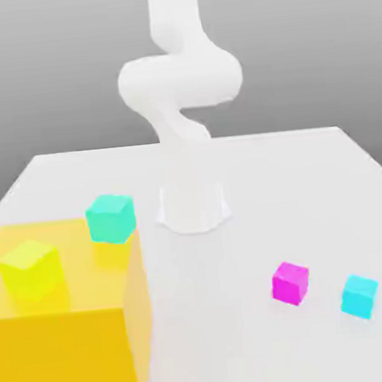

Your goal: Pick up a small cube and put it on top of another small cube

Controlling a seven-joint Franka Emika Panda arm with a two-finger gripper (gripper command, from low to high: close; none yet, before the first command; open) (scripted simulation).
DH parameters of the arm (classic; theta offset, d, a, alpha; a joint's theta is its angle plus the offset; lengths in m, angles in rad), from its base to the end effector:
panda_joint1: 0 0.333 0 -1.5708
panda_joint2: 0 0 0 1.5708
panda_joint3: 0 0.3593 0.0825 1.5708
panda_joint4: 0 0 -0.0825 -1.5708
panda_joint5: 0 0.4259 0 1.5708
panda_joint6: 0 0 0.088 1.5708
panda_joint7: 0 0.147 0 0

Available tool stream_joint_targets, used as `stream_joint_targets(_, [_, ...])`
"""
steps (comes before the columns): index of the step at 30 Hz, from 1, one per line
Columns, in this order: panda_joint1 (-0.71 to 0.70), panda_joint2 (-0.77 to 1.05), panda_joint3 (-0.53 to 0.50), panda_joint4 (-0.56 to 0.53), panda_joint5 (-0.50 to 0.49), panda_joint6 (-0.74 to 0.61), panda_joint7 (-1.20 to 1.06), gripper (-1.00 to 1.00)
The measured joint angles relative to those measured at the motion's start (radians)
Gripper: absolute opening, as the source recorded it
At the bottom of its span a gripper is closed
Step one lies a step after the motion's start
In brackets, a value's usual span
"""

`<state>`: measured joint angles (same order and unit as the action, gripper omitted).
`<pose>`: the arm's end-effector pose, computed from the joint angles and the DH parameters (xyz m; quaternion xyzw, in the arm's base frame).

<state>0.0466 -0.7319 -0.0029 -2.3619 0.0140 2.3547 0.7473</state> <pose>0.4142 0.0184 0.6609 -0.8768 0.3249 -0.3242 0.1434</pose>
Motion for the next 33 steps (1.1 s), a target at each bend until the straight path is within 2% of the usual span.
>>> stream_joint_targets(13, [0.276,0.440,0.034,-0.375,0.059,0.339,-0.315,0.00])
stream_joint_targets(18, [0.354,0.665,0.090,-0.531,0.014,0.510,-0.404,0.00])
stream_joint_targets(25, [0.421,0.935,0.024,-0.516,-0.078,0.727,-0.361,0.00])
stream_joint_targets(26, [0.431,0.969,0.014,-0.511,-0.078,0.755,-0.359,-1.00])
stream_joint_targets(33, [0.433,0.977,0.011,-0.509,-0.084,0.761,-0.355,-1.00])
